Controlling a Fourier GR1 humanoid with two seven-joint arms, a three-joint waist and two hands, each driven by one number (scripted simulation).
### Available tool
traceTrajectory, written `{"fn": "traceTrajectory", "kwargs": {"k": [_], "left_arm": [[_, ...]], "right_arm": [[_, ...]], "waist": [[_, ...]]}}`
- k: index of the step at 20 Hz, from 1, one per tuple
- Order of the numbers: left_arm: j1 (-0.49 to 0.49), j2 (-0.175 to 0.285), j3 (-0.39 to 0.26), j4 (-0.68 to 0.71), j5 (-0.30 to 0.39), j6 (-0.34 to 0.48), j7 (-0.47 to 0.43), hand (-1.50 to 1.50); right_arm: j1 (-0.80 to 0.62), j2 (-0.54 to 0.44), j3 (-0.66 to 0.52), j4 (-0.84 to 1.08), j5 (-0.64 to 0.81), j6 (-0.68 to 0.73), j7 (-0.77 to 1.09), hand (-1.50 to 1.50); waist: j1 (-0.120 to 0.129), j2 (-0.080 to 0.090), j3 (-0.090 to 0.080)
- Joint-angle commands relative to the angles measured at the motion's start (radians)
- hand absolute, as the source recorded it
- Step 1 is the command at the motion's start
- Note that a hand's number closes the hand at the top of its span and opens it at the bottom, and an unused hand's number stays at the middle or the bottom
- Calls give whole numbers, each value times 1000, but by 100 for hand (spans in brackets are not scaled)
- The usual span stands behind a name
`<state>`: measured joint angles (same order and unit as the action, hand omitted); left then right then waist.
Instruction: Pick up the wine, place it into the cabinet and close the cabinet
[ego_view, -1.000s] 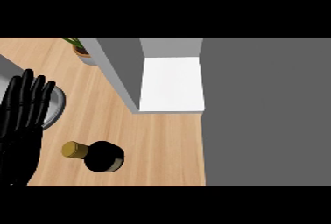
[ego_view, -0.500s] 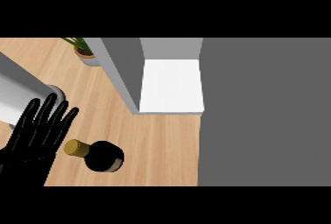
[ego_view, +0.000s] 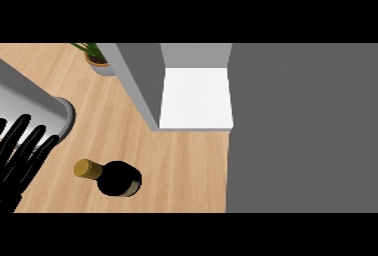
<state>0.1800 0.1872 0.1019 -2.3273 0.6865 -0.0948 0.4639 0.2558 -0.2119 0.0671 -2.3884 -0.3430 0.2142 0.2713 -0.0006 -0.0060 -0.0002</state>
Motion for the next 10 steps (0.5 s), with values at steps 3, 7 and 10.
{"fn": "traceTrajectory", "kwargs": {"k": [3,7,10], "left_arm": [[30,15,94,-181,187,36,84,-150],[0,24,110,-216,196,96,158,-150],[-48,28,126,-199,190,94,161,-150]], "right_arm": [[87,27,63,-189,-46,-39,86,-150],[75,-7,12,-187,-87,-21,79,-150],[54,5,34,-223,-68,-61,111,-150]], "waist": [[5,-6,-1],[4,-7,1],[2,-9,0]]}}
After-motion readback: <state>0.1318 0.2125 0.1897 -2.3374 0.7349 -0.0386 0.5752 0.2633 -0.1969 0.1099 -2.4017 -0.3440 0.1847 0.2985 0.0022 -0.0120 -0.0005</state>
